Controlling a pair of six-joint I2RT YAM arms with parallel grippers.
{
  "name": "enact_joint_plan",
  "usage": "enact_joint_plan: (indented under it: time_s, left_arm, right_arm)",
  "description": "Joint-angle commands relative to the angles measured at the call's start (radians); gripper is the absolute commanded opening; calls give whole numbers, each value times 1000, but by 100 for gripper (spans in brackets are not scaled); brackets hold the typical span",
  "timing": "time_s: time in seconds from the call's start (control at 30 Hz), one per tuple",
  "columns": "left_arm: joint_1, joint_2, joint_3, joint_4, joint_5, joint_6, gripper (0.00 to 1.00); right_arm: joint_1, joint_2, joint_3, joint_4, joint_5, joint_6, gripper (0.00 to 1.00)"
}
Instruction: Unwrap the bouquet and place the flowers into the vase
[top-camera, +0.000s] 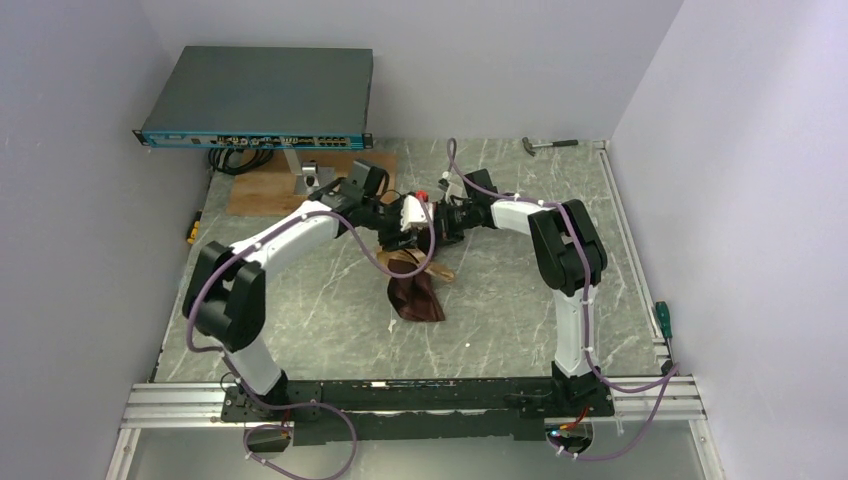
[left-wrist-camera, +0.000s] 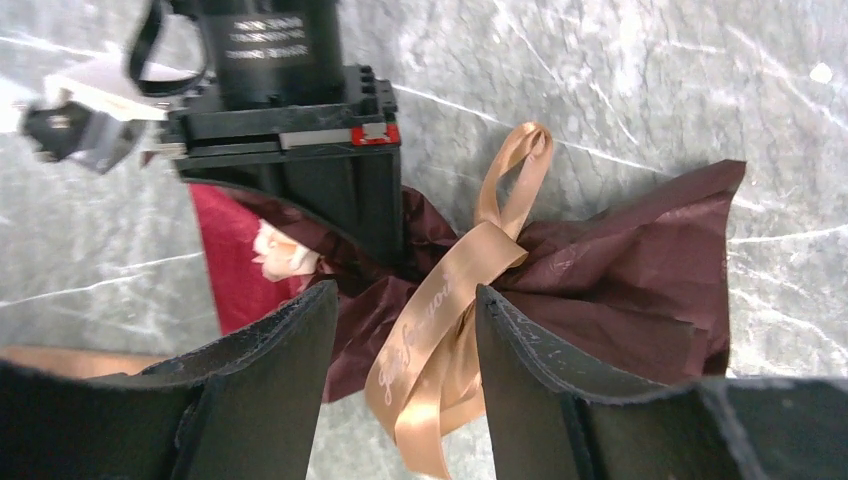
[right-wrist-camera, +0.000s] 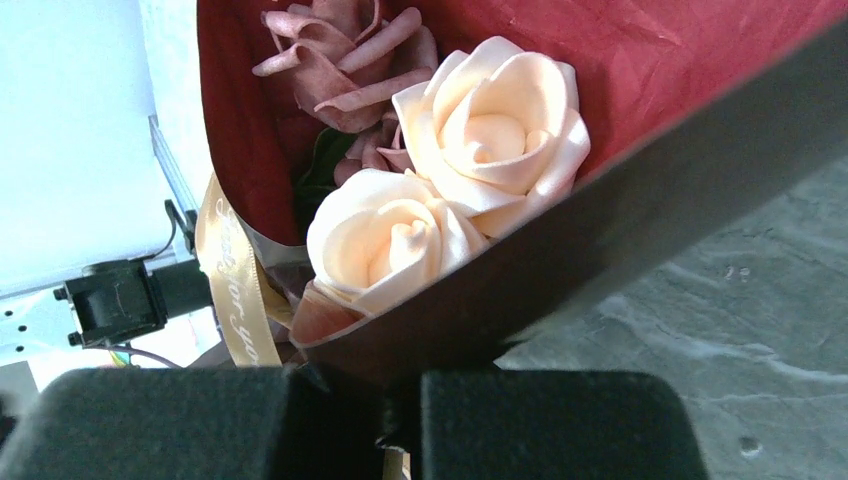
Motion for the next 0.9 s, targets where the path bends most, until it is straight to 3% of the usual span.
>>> enact_joint_plan:
  time_s: [0.0,0.3,0.47,0.6,0.7,0.8,0.87]
  left_arm:
    - [-23,73,63,-25,53,150,59]
    - [-73,156,75,-128,14,317,61]
    - [-81,191,79,-137,-4,336,55]
    - [-87,219,102,-135,-30,321,43]
    - [-91,220,117,-130,-33,303,26]
    - [-94,194,111,-78,-33,249,3]
    - [-95,168,98,-36,-29,204,0]
  right_arm:
    - [5,-59,-16,-9,17,-16,0]
    - [5,-59,-8,-26,14,-32,0]
    - [5,-65,-12,-37,16,-43,0]
    - [5,-68,-20,-40,19,-47,0]
    - [4,-68,-24,-38,26,-50,0]
    - [5,-64,-19,-46,45,-58,0]
    - [6,-62,-19,-48,70,-65,0]
